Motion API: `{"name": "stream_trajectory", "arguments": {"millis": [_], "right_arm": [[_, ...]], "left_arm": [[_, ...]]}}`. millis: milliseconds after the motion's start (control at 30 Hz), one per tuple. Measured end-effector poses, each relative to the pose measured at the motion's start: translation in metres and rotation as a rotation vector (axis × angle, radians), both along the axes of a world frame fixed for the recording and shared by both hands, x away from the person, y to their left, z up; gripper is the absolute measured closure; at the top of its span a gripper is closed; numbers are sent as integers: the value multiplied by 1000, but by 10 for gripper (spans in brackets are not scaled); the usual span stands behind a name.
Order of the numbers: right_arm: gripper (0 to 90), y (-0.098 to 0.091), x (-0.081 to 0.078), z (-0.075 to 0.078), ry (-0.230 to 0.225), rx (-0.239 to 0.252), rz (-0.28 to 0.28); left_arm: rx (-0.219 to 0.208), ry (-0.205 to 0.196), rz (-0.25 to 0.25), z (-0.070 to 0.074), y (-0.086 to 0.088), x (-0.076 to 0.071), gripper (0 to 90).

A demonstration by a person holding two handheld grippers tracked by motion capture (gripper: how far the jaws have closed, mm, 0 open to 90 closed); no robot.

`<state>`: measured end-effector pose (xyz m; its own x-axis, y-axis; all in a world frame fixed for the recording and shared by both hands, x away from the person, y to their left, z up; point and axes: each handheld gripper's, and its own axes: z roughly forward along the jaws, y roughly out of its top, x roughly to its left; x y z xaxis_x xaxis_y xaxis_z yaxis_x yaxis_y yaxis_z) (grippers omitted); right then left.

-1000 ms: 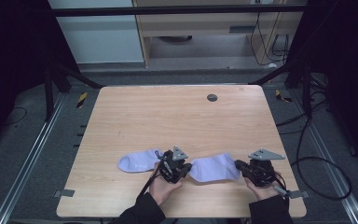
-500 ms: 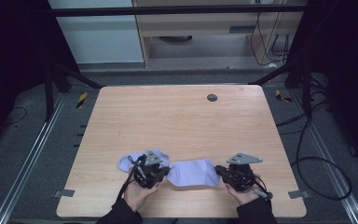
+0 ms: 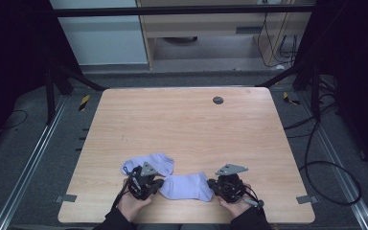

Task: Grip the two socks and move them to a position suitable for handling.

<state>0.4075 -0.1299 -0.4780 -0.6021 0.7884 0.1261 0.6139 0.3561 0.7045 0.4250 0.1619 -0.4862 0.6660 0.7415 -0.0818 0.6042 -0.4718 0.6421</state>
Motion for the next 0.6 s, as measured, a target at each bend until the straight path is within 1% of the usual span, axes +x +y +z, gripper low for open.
{"name": "stream_trajectory", "arguments": {"millis": [33, 167, 200, 267, 300, 367, 467, 533, 600], "right_arm": [[860, 0, -1, -1, 4, -9, -3], [857, -2, -2, -4, 19, -20, -8], [852, -3, -2, -4, 15, -20, -5], [827, -4, -3, -4, 15, -21, -12], [813, -5, -3, -5, 9, -27, -11], [781, -6, -4, -4, 4, -22, -22], [735, -10, -4, -1, -23, -9, -32], [712, -12, -3, 2, -41, 5, -46], [689, -14, -3, 4, -64, 5, -54]], "left_arm": [[1, 4, -2, -1, -1, 0, 882], [-4, 2, 1, -4, -1, -1, 872], [-3, -2, 3, -4, -1, -1, 858], [-6, -14, 11, -4, 1, -1, 801], [-18, -19, 18, -3, 2, -1, 792], [-26, -34, 22, 0, 5, -2, 755], [-49, -68, 49, 6, 11, -2, 695], [-64, -85, 70, 10, 16, -1, 665], [-79, -96, 93, 13, 22, 1, 638]]}}
